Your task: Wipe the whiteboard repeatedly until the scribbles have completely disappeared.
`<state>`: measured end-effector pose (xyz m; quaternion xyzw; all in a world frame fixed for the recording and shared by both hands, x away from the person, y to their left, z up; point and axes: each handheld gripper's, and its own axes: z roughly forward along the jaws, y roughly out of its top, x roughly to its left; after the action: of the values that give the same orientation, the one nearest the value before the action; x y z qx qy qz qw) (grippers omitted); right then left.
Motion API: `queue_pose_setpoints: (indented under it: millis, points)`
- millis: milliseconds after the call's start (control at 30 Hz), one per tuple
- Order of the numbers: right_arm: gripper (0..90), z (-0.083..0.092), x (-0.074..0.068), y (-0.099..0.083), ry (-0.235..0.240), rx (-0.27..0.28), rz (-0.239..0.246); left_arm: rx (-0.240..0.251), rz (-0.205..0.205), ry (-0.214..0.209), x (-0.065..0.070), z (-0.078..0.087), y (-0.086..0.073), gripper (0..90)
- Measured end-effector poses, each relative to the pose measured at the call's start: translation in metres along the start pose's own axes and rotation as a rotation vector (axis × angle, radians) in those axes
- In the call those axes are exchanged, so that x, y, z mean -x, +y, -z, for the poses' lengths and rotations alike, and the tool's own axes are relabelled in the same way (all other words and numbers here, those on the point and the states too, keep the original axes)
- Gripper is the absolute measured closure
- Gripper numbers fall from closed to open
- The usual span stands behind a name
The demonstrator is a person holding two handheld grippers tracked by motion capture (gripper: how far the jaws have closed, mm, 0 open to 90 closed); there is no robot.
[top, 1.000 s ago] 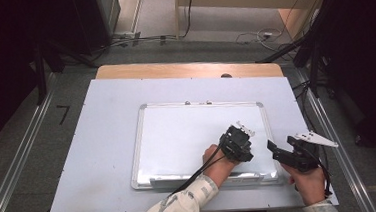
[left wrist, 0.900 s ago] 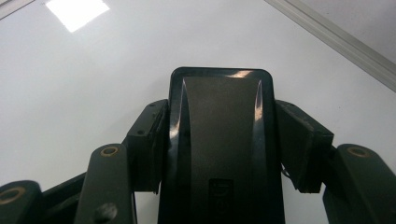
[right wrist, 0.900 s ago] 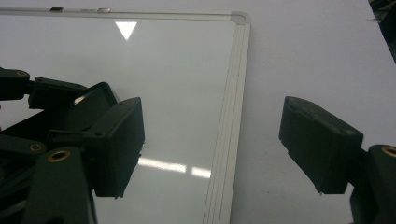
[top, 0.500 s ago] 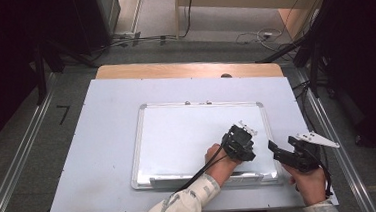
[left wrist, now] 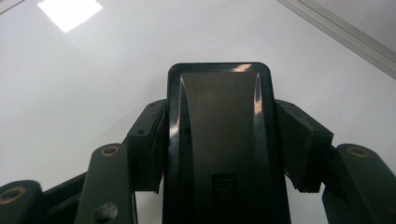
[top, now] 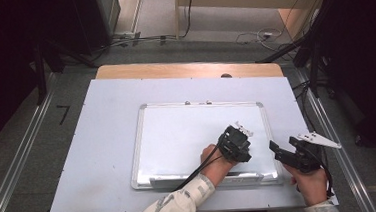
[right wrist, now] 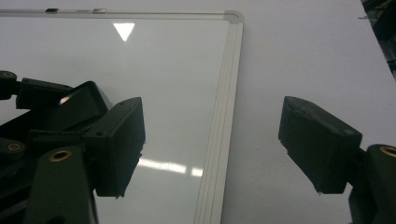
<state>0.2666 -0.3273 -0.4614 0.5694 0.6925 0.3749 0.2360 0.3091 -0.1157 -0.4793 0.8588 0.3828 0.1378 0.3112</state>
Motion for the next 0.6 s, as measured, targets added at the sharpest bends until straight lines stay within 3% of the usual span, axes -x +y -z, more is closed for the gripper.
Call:
queue_pose_setpoints:
  millis: [600]
  points:
    - [21.7, 0.0, 0.0, 0.0, -0.001, -0.003, -0.002, -0.002, 0.008, 0.001, -0.02, 0.013, -0.017, 40.7]
